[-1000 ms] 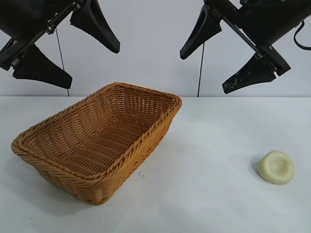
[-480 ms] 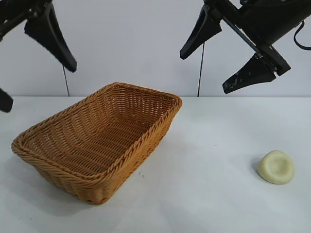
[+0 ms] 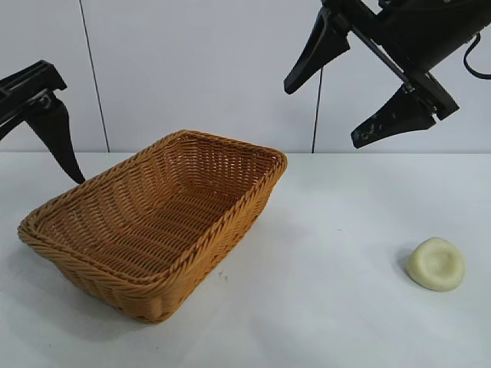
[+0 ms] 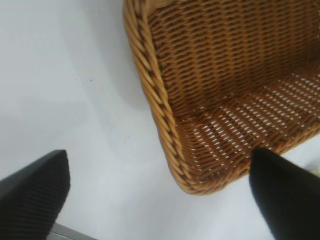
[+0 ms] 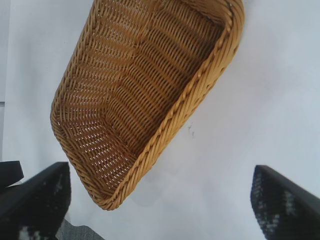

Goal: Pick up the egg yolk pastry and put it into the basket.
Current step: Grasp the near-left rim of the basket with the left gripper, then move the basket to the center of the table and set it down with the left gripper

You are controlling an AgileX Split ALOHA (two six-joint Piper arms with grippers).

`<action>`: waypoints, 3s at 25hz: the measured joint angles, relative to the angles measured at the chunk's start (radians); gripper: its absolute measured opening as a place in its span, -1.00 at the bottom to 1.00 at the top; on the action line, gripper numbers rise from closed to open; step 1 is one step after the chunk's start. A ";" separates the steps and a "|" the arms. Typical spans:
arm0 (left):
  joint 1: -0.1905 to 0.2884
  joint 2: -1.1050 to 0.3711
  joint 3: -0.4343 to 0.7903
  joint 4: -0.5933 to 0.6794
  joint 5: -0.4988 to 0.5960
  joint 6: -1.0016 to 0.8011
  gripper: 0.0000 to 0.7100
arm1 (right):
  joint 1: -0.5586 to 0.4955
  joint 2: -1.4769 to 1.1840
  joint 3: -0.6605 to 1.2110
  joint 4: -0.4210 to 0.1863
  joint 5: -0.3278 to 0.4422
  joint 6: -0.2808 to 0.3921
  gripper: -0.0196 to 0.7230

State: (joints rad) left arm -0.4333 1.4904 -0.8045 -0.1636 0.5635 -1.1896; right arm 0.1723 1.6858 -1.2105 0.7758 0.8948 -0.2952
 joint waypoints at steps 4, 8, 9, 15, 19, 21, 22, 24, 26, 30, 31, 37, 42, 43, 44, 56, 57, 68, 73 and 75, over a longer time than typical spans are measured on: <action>0.000 0.095 0.000 -0.002 -0.099 -0.009 0.96 | 0.000 0.000 0.000 0.000 0.000 0.000 0.92; 0.000 0.212 0.000 -0.003 -0.155 -0.027 0.96 | 0.000 0.000 0.000 0.000 0.000 0.000 0.92; 0.000 0.241 0.000 -0.003 -0.173 -0.030 0.96 | 0.000 0.000 0.000 0.000 0.000 0.000 0.92; 0.000 0.320 0.000 -0.023 -0.222 -0.034 0.96 | 0.000 0.000 0.000 0.000 0.005 0.000 0.92; 0.000 0.320 0.000 -0.029 -0.228 -0.034 0.73 | 0.000 0.000 0.000 0.000 0.011 0.000 0.92; 0.000 0.320 0.000 -0.030 -0.228 -0.034 0.26 | 0.000 0.000 0.000 0.002 0.013 0.000 0.92; 0.000 0.320 0.000 -0.030 -0.228 -0.034 0.02 | 0.000 0.000 0.000 0.002 0.013 0.000 0.92; 0.000 0.320 -0.001 -0.030 -0.229 -0.034 -0.54 | 0.000 0.000 0.000 0.002 0.015 0.000 0.92; 0.002 0.320 -0.010 -0.040 -0.225 -0.043 -0.74 | 0.000 0.000 0.000 0.002 0.016 0.000 0.92; 0.015 0.322 -0.076 -0.035 -0.142 0.008 -0.76 | 0.000 0.000 0.000 0.002 0.016 0.000 0.92; 0.028 0.322 -0.105 -0.038 -0.112 0.043 -0.76 | 0.000 0.000 0.000 0.002 0.018 0.000 0.92; 0.148 0.333 -0.282 -0.185 0.060 0.469 -0.76 | 0.000 0.000 0.000 0.002 0.019 0.000 0.92; 0.219 0.400 -0.418 -0.232 0.222 0.774 -0.76 | 0.000 0.000 0.000 0.002 0.019 0.000 0.92; 0.220 0.417 -0.445 -0.231 0.254 0.827 -0.76 | 0.000 0.000 0.000 0.002 0.019 0.000 0.92; 0.220 0.438 -0.472 -0.231 0.281 0.878 -0.76 | 0.000 0.000 0.000 0.002 0.020 0.000 0.92; 0.151 0.549 -0.597 -0.233 0.372 1.084 -0.76 | 0.000 0.000 0.000 0.001 0.024 0.000 0.92; 0.151 0.552 -0.597 -0.233 0.366 1.084 -0.76 | 0.000 0.000 0.000 0.001 0.024 0.000 0.92; 0.151 0.655 -0.593 -0.234 0.304 1.125 -0.76 | 0.000 0.000 0.000 0.001 0.024 0.000 0.92; 0.151 0.655 -0.593 -0.242 0.298 1.129 -0.40 | 0.000 0.000 0.000 0.001 0.024 0.000 0.92; 0.151 0.655 -0.593 -0.246 0.298 1.129 0.10 | 0.000 0.000 0.000 0.001 0.024 0.000 0.92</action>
State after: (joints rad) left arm -0.2824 2.1458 -1.3979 -0.4100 0.8611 -0.0604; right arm 0.1723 1.6858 -1.2105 0.7766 0.9188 -0.2952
